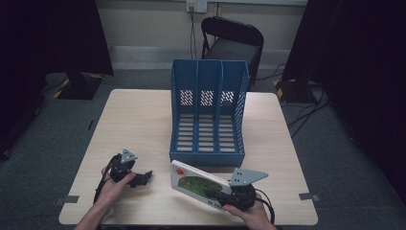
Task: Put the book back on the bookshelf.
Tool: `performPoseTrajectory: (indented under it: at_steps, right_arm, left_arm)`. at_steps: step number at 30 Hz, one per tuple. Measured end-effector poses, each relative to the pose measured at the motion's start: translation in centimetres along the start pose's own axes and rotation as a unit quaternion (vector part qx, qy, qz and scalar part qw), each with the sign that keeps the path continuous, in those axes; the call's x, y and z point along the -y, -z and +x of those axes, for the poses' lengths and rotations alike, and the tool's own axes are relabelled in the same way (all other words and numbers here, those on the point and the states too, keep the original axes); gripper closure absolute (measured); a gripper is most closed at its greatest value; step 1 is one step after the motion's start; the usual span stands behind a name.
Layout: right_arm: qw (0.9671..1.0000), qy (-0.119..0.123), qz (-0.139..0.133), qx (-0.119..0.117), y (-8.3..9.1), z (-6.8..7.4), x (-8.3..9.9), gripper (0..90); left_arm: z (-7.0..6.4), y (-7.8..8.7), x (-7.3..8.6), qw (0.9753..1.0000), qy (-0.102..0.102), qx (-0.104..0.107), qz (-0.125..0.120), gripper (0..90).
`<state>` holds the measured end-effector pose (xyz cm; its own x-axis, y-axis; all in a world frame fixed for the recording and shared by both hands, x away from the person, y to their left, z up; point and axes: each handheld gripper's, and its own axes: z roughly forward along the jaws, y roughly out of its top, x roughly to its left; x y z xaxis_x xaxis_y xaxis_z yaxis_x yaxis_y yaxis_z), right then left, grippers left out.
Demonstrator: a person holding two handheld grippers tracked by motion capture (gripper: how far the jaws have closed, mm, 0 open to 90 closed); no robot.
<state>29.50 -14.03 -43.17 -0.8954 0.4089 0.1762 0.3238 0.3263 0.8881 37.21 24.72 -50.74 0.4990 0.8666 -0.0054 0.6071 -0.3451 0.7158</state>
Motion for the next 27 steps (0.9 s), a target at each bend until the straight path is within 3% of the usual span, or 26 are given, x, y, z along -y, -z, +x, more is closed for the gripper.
performPoseTrajectory:
  at_steps: [7, 14, 16, 27]
  right_arm:
    - [0.9998, -0.002, -0.021, 0.000, 0.9, 0.2, -0.8, 76.6]
    - [0.9994, -0.005, -0.028, 0.018, 1.7, -0.1, -1.4, 76.6]
    - [0.9981, -0.010, -0.042, 0.044, 2.3, -0.7, -1.8, 76.6]
    - [0.9931, -0.006, -0.066, 0.097, 4.5, -1.7, -2.8, 76.6]
  left_arm:
    - [0.0, 0.0, 0.0, 1.0000, 0.000, 0.002, 0.000, 0.0]
    - [0.0, 0.0, 0.0, 1.0000, 0.000, 0.002, 0.000, 0.0]
    - [0.0, 0.0, 0.0, 1.0000, 0.000, 0.002, 0.000, 0.0]
    - [0.0, 0.0, 0.0, 1.0000, 0.000, 0.002, 0.001, 0.0]
